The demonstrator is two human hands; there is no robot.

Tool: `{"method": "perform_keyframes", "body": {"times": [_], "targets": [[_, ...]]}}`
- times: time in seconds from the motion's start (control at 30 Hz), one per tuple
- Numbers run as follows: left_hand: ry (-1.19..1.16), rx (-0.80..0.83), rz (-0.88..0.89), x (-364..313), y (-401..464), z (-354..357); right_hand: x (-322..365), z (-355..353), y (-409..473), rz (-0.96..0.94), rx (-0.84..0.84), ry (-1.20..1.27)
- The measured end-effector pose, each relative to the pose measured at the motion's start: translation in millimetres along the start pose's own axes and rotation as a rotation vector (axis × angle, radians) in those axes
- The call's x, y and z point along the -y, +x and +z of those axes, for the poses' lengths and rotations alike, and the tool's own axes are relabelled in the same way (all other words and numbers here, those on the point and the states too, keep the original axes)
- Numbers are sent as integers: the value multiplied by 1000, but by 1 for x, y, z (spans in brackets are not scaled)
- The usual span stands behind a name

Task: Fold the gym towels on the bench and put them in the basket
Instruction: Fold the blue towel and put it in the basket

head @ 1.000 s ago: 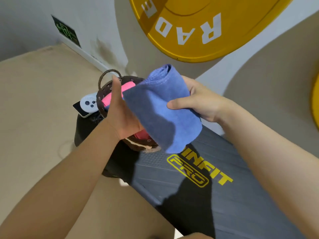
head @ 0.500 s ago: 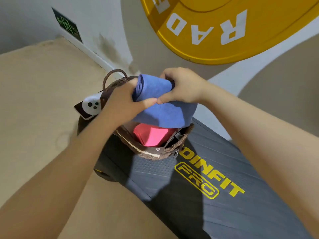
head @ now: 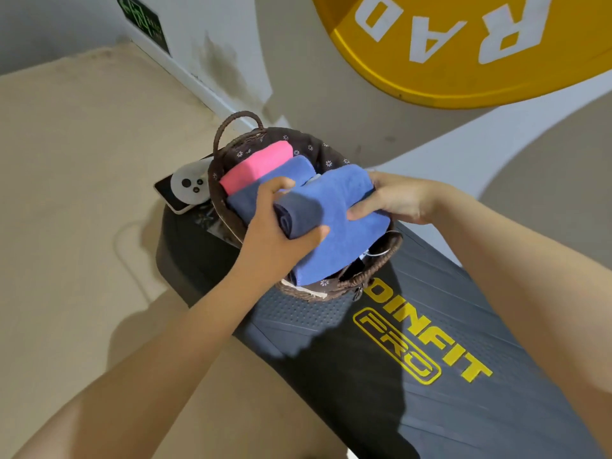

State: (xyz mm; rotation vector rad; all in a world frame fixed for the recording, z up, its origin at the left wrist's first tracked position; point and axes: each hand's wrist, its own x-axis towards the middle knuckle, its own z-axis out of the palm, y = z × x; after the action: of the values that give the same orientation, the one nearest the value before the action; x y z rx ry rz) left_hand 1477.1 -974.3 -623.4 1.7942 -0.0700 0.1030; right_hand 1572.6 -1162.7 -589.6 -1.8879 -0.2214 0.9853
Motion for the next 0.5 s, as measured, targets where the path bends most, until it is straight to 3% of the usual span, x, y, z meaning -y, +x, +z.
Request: {"method": "perform_keyframes", "body": {"times": [0.1, 0.23, 0.3, 0.5], "targets": [[150, 178, 8, -5, 4, -9, -6, -4, -6, -52, -18, -44], [199, 186, -180, -3, 6, -15, -16, -4, -12, -55, -113, 153], [260, 222, -185, -2, 7, -14, -17, -4, -13, -14, -42, 154], [610, 548, -169, -7, 13, -4, -7, 8, 6, 255, 250, -347]]}}
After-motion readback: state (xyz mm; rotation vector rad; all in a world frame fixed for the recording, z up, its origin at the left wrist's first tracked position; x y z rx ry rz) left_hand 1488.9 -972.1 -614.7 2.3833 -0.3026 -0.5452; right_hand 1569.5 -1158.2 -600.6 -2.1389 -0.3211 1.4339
